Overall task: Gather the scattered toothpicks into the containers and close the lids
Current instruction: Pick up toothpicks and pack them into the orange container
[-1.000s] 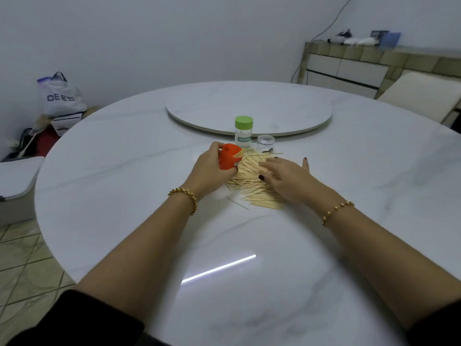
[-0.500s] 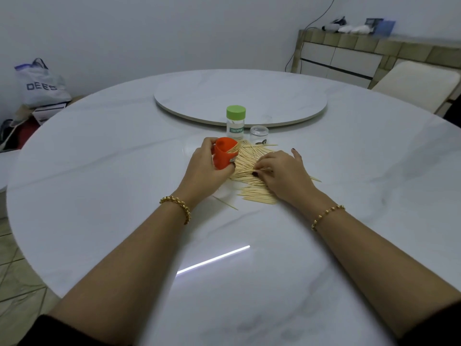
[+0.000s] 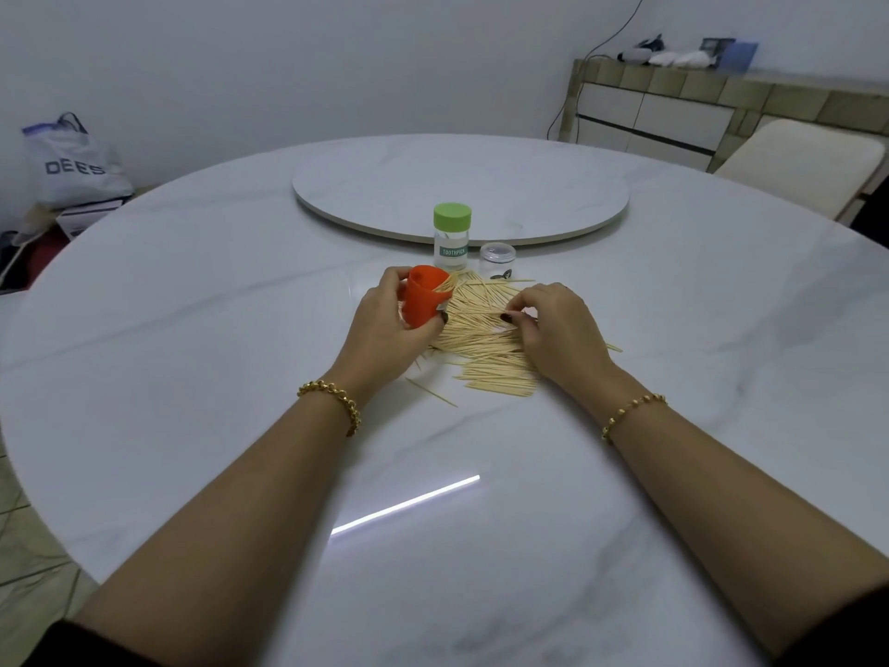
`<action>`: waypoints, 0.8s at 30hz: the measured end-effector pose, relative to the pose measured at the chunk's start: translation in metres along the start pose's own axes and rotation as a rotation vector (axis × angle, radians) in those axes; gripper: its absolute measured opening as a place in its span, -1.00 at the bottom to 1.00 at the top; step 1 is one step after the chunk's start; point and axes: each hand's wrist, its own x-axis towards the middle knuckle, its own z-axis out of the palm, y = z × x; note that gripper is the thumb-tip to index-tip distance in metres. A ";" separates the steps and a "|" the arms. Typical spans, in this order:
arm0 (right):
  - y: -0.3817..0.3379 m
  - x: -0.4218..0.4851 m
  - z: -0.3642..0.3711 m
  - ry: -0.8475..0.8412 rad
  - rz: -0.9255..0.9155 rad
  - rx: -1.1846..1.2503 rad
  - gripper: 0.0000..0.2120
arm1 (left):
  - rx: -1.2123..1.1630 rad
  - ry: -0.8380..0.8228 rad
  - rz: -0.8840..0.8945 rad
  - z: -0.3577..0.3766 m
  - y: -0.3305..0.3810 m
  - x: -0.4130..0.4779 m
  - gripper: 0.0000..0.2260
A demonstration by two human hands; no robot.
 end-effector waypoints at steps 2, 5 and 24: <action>0.001 0.001 -0.002 0.024 0.042 0.022 -0.88 | -0.007 0.011 0.003 -0.001 -0.001 0.001 -0.52; 0.002 0.001 -0.003 0.079 0.088 0.048 -0.87 | -0.005 0.014 0.004 -0.001 -0.001 0.001 -0.52; -0.016 0.000 -0.008 0.236 -0.183 0.071 -0.76 | 0.089 -0.044 0.097 0.001 0.007 -0.002 -0.48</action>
